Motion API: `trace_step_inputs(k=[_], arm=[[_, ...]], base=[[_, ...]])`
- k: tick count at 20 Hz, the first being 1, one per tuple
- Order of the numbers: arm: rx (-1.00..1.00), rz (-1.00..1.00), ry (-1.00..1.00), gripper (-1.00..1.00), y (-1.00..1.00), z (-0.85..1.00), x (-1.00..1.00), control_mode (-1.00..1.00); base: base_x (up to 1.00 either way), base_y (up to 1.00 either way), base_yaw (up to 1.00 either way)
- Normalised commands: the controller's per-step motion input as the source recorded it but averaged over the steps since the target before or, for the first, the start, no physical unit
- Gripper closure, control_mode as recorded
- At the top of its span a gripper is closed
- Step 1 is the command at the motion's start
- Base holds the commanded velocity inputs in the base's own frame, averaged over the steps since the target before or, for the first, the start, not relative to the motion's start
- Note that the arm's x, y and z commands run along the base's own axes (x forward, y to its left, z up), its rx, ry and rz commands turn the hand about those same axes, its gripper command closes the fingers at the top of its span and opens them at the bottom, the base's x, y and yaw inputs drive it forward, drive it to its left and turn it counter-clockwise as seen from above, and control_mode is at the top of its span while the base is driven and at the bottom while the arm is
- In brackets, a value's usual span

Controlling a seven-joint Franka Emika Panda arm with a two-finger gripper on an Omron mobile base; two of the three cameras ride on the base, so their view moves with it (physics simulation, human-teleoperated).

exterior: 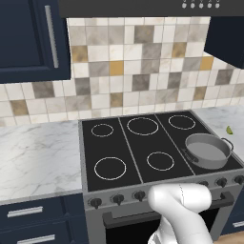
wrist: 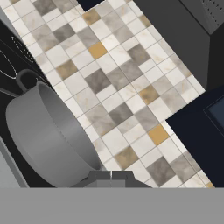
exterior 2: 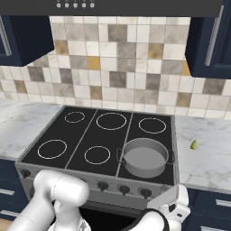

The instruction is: Turn on the burner for the pot on the stove. Wait thirty seconds for the pot to heat up. Then add the lemon wedge to the pot.

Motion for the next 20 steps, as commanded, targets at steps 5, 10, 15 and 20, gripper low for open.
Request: trace_step_inputs(k=[5,10,15,20], arm=[[0.01,0.0,0.0,1.0,-0.12,0.1,0.0,-1.0],[0.24,0.0,-0.08,1.0,-0.22,0.83,-0.68,-1.0],[0.07,0.05,0.08,1.0,-0.01,0.73,-0.27,-1.0],[-0.07,0.05,0.41,-1.0,-0.03,0.83,-0.06,-1.0]], base=[[0.0,0.0,0.0],[0.0,0.0,0.0],[0.0,0.0,0.0],[0.0,0.0,0.0]])
